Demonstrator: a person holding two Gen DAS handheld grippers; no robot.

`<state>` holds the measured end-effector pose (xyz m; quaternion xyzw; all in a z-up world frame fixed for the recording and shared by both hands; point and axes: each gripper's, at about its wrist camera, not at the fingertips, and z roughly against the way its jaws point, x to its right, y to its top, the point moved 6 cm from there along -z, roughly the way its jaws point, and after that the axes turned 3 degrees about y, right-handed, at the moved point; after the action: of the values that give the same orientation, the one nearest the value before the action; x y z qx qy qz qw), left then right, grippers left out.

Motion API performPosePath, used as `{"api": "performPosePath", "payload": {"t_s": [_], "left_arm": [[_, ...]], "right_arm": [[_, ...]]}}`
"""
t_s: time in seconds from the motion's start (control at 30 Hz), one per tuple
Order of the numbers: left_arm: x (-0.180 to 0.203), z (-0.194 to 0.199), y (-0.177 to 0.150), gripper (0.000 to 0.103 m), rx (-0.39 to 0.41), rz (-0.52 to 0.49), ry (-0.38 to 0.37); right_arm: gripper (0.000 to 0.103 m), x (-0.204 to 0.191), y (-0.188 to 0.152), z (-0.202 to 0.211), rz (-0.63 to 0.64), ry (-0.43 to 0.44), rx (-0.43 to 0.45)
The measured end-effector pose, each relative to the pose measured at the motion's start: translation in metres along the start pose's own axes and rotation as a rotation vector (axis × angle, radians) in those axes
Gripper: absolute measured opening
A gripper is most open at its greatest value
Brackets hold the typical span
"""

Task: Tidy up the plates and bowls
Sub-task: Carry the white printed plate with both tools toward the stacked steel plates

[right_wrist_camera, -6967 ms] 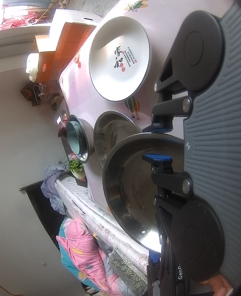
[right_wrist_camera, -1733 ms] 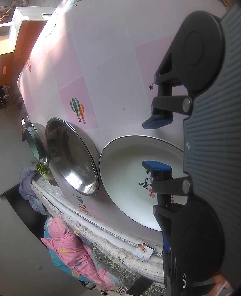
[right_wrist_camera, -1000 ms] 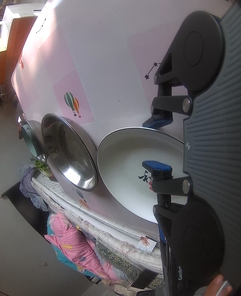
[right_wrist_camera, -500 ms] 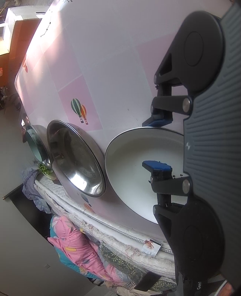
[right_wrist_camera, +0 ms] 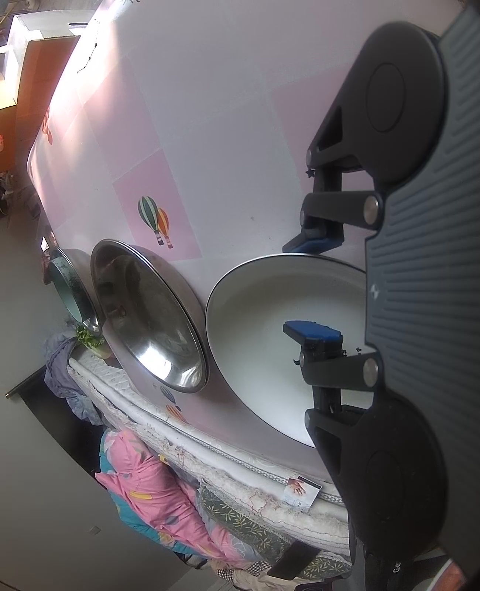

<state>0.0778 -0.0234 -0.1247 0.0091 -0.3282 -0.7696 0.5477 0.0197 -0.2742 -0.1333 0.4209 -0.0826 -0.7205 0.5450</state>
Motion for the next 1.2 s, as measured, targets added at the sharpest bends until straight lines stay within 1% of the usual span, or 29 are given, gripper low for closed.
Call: {"api": "performPosePath", "payload": {"t_s": [0.3,0.37,0.47,0.6,0.8,0.87,0.9,0.97,1.13,1.2], "left_arm": [[0.001,0.0,0.0,0.067,0.008,-0.012,0.008],[0.001,0.001,0.001,0.067,0.022,-0.029,0.025],[0.0,0.004,0.003,0.067,0.054,-0.068,0.075],[-0.004,0.0,0.004,0.066,0.052,-0.086,0.116],[-0.006,-0.003,0.004,0.06,0.075,-0.125,0.168],[-0.005,-0.003,0.004,0.051,0.085,-0.136,0.185],[-0.005,-0.004,0.004,0.048,0.089,-0.141,0.192],[-0.005,-0.004,0.005,0.037,0.091,-0.138,0.185],[-0.003,-0.001,0.004,0.036,0.088,-0.128,0.19],[-0.001,0.003,0.002,0.036,0.08,-0.12,0.175]], "right_arm": [[0.038,0.0,0.0,0.0,0.002,-0.002,-0.001],[0.038,-0.002,-0.001,0.001,0.013,-0.008,-0.003],[0.038,-0.002,-0.003,0.004,0.031,-0.02,-0.003],[0.038,-0.002,-0.006,0.008,0.059,-0.032,0.006],[0.033,-0.003,-0.013,0.014,0.125,-0.081,0.01],[0.028,-0.005,-0.015,0.014,0.152,-0.1,0.011],[0.027,-0.006,-0.015,0.013,0.164,-0.108,0.011],[0.021,-0.008,-0.017,0.013,0.183,-0.114,0.011],[0.019,-0.01,-0.018,0.015,0.197,-0.122,0.022],[0.019,-0.009,-0.016,0.018,0.201,-0.126,0.031]]}}
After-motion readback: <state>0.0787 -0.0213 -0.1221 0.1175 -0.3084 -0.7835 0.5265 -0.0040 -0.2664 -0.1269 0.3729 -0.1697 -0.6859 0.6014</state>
